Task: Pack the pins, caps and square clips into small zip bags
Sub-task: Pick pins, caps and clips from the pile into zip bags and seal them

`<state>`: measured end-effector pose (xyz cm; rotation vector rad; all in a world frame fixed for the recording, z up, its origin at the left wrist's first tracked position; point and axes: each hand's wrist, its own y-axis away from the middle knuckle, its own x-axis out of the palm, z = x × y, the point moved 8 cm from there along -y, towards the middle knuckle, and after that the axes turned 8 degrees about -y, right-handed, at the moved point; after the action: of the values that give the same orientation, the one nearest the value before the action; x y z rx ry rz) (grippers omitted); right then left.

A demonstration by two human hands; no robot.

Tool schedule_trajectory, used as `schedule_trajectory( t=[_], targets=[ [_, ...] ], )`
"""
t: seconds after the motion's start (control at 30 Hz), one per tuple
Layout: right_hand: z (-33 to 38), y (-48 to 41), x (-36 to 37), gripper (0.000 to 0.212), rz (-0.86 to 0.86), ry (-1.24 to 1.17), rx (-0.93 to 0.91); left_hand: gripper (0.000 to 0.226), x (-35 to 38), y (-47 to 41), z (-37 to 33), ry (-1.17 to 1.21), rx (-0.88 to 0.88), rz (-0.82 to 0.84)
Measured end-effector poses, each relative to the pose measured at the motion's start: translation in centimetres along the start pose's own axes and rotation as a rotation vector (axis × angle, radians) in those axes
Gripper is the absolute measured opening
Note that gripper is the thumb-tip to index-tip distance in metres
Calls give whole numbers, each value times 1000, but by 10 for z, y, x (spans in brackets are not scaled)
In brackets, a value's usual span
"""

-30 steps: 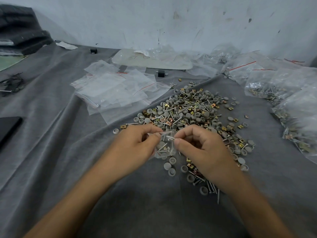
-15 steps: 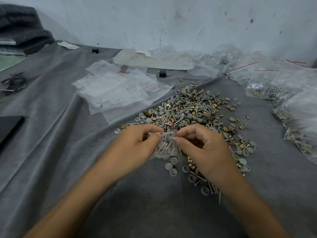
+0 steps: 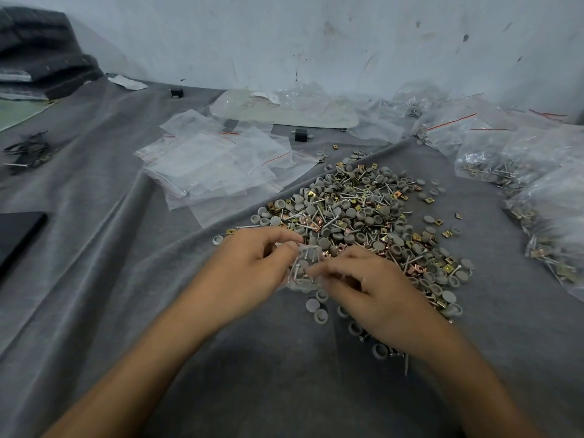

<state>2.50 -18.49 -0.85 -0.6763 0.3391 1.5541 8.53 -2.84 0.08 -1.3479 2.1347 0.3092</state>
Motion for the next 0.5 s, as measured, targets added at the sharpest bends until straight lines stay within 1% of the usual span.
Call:
schedule_trajectory(
  t=[0.03,0.07,0.17,0.23,0.3,0.33,0.43,0.5],
  targets=[
    [1,0,0,25,3,-26,-1,20,0,0,0,14,1,1],
    [2,0,-4,26,-34,-48,-11,22,0,0,0,27,-1,-2],
    [2,0,-26,24,-209,-99,-11,23,-3,-2,3,59,-28,-16],
    [-2,0,-34,17,-247,-33,10,21,-6,-2,6,54,-38,-24],
    [-7,1,-32,9,-208,139,32,23,-9,-3,7,35,-44,-30],
    [-9,1,-28,10,-173,219,45,23,-9,-3,8,28,-44,-32],
    [-11,1,-15,22,-110,390,92,22,-9,-2,7,12,-39,-32],
    [-11,0,-11,24,-103,462,113,20,-9,-2,8,-3,-35,-29]
  ],
)
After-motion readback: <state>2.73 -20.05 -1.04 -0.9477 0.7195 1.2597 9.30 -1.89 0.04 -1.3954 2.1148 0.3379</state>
